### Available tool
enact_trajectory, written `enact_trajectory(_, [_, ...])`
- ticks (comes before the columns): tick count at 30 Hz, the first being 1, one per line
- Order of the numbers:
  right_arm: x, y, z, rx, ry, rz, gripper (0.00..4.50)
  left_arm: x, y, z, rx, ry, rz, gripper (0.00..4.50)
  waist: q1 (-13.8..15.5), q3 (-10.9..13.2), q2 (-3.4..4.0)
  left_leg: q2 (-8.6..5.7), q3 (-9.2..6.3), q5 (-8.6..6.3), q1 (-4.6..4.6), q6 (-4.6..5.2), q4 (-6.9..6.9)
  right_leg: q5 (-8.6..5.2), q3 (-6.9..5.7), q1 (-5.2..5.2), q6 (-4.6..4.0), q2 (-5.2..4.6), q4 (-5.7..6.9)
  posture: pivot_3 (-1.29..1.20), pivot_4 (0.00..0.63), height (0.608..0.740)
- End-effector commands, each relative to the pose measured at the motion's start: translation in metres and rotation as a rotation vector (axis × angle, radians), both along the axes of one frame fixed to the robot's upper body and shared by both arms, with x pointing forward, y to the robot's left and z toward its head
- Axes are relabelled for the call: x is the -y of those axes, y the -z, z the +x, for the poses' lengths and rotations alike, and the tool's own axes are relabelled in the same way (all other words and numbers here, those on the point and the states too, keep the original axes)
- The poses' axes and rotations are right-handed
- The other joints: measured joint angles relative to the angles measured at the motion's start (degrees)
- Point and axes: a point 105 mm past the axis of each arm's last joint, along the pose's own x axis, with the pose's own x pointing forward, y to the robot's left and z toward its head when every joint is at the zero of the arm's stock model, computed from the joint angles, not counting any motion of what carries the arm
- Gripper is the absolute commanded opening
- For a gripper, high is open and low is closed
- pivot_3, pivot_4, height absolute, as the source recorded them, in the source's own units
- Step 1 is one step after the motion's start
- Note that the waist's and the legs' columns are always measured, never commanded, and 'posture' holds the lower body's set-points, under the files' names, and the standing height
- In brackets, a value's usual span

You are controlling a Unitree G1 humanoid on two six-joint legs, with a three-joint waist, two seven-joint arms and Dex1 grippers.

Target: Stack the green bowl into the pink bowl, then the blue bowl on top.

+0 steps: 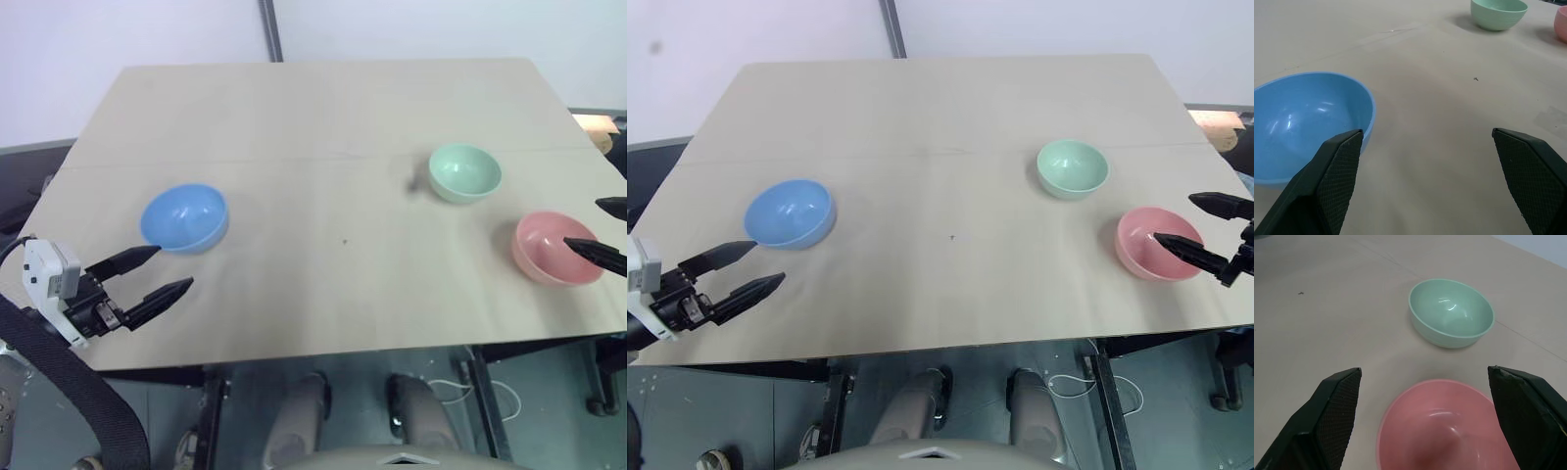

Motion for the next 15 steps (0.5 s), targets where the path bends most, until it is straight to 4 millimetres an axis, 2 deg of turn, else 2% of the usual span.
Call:
enact_trajectory(1, [-0.004, -0.013, -0.002, 0.045, -0.008, -0.021, 4.5, 0.0, -0.015, 0.002, 0.058, 0.001, 0.021, 4.45, 0.0, 0.0, 0.0, 0.0, 0.0, 0.0, 0.0, 0.0, 0.0, 0.0, 0.0, 0.0, 0.0, 0.0, 0.0, 0.0, 0.15, 0.74])
enact_trajectory(10, [-0.017, 0.002, 0.007, 0.03, 0.002, -0.022, 4.5, 0.014, -0.023, 0.007, 0.114, 0.082, -0.023, 4.45, 0.0, 0.0, 0.0, 0.04, 0.02, 0.01, 0.01, 0.01, 0.01, 0.0, 0.02, 0.0, -0.01, 0.06, 0.0, 0.0, 0.15, 0.74])
enact_trajectory(15, [-0.042, 0.012, 0.023, 0.022, -0.002, 0.035, 4.5, 0.041, -0.036, 0.007, 0.195, 0.218, -0.067, 4.45, -0.1, 0.0, 0.0, 0.1, 0.05, 0.01, 0.05, 0.01, 0.04, 0.04, 0.03, 0.02, -0.06, 0.14, 0.0, 0.0, 0.15, 0.74])
